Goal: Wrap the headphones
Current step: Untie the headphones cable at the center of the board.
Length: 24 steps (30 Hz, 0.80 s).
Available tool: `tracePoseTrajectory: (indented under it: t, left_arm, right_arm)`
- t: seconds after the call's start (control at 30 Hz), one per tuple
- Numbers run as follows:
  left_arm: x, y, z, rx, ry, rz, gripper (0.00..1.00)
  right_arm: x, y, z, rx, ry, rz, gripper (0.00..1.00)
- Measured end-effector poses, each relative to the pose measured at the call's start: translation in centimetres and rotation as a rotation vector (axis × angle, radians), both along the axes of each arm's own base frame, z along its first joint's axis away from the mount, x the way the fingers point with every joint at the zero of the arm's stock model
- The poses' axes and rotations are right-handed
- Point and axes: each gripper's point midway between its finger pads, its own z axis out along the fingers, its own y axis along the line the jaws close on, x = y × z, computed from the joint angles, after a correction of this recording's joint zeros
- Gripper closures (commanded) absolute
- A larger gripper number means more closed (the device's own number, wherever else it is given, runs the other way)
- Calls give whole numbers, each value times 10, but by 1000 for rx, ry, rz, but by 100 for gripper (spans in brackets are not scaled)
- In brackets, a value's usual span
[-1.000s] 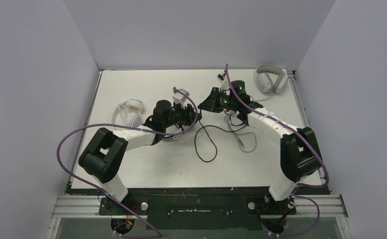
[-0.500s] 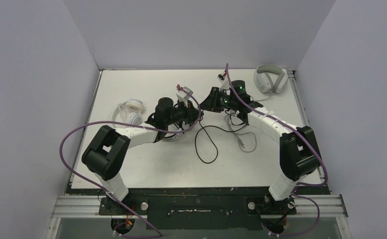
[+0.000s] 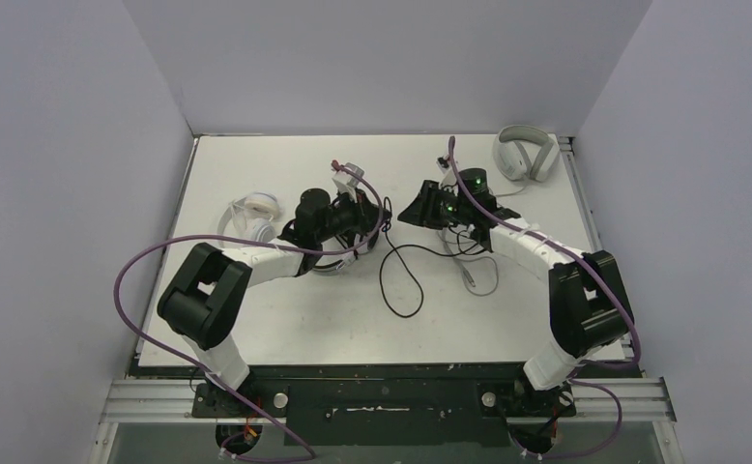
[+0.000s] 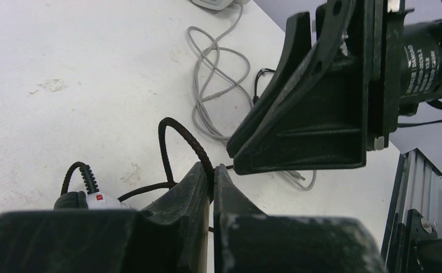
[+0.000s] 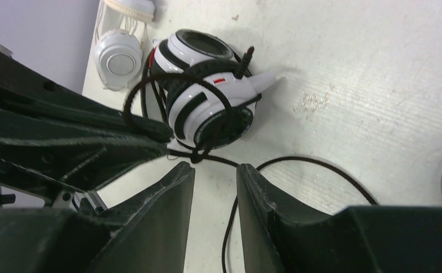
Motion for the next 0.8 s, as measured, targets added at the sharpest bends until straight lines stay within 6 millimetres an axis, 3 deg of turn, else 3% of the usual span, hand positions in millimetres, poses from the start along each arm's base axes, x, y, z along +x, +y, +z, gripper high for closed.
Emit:
tracePoseTrajectory:
  t: [0.13,0.33,0.57,0.8]
  left_arm:
    - [4,4,2,-24,11,27,100]
    - [6,5,7,-52,17,37,100]
    - [6,8,5,-69,34,52,100]
    - [8,12,7,-98,45,70,100]
  right_arm:
    - [-7,3,-7,2,30,-1,64]
    - [-10,26,-14,23,39,32,64]
    - [-11,38,-40,17,105,41,73]
    - [-7,41,-35,43,91,32,79]
